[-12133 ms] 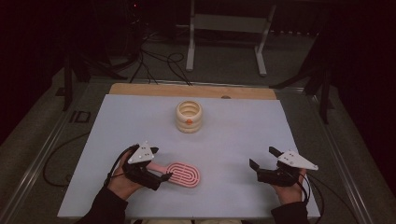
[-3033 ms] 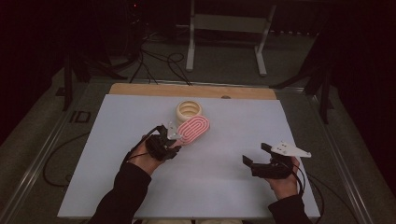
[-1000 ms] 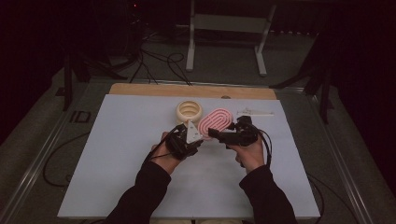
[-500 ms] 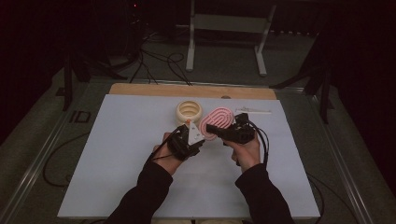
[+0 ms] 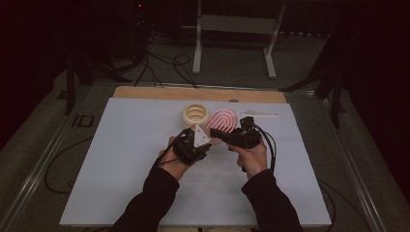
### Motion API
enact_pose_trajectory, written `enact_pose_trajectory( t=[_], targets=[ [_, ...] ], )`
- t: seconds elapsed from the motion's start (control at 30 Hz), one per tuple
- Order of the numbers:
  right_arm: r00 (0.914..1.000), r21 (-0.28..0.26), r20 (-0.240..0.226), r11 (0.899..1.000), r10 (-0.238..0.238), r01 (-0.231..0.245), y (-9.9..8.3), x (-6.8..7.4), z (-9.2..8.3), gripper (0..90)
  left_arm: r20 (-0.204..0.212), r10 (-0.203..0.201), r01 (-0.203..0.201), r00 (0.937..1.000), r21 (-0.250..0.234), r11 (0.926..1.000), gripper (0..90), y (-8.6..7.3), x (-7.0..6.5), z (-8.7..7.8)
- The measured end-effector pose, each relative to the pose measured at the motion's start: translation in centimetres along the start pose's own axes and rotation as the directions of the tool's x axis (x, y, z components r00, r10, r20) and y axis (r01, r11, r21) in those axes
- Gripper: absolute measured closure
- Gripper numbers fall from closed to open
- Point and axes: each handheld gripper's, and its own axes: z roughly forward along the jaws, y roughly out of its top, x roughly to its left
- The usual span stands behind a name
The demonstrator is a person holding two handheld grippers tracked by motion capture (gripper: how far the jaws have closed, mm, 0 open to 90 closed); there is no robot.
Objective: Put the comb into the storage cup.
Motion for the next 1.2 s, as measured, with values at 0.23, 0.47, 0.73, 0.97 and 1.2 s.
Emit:
enact_pose_trajectory(
  t=[0.23,0.47,0.73,0.97,1.2],
  targets=[
    [0.9999,-0.026,0.009,1.0,-0.014,0.014,0.1,0.3,-0.1,63.7,-0.043,-0.047,0.046,0.9979,-0.019,0.9987,46.4,-0.4,0.4,-0.2],
    [0.9996,-0.045,0.027,0.999,-0.004,0.005,0.1,0.0,-0.3,63.7,-0.071,-0.085,0.08,0.9939,-0.066,0.9946,11.3,-1.3,1.1,-1.3],
    [0.9995,-0.051,0.032,0.999,-0.007,0.009,0.4,-0.1,-0.4,63.7,-0.076,-0.117,0.111,0.9902,-0.084,0.9902,0.1,-4.1,2.9,-2.8],
    [0.9991,-0.064,0.04,0.998,-0.013,0.016,0.7,-0.2,-0.6,63.7,-0.105,-0.179,0.167,0.9782,-0.113,0.9794,0.1,-7.7,4.8,-4.3],
    [0.9992,-0.072,0.038,0.997,-0.012,0.015,0.8,-0.3,-0.7,63.7,-0.111,-0.267,0.25,0.9572,-0.145,0.9572,0.1,-11.7,6.3,-5.9]
  ],
)
